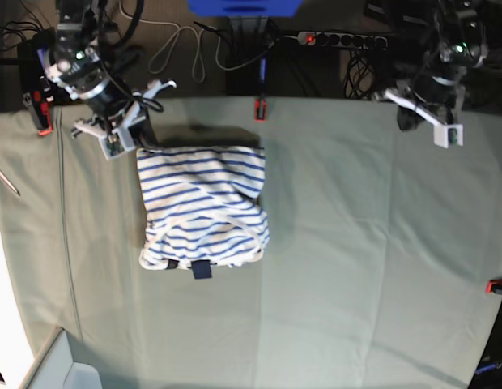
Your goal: Layout the t-shirt on the table in an organized manner, then fold the t-shirt properly
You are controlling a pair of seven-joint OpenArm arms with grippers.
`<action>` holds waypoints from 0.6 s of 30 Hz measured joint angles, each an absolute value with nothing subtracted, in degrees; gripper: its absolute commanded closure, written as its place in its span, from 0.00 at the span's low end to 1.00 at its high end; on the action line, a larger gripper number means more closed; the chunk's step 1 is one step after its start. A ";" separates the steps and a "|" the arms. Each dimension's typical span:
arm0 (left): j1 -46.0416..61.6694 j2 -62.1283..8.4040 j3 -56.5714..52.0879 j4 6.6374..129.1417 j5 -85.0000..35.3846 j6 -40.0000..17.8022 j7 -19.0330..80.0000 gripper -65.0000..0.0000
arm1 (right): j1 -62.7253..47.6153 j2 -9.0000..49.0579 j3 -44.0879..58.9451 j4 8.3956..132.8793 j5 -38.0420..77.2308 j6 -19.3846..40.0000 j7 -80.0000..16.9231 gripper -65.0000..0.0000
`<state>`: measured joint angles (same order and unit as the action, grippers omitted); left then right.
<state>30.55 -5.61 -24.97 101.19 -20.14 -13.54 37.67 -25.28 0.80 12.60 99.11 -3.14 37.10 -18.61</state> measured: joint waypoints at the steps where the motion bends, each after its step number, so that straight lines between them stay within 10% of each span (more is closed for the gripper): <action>1: 31.64 -5.13 -24.99 100.79 -20.10 -13.52 37.60 1.00 | -26.20 1.04 12.49 99.11 -3.16 37.12 -18.61 1.00; 18: 28.75 -2.85 -14.24 73.69 -8.47 -13.54 26.30 1.00 | -36.84 1.72 12.10 79.79 1.89 38.44 -4.23 1.00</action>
<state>28.75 -2.85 -14.24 73.69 -8.47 -13.54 26.30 -36.84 1.72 12.10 79.79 1.89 38.44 -4.23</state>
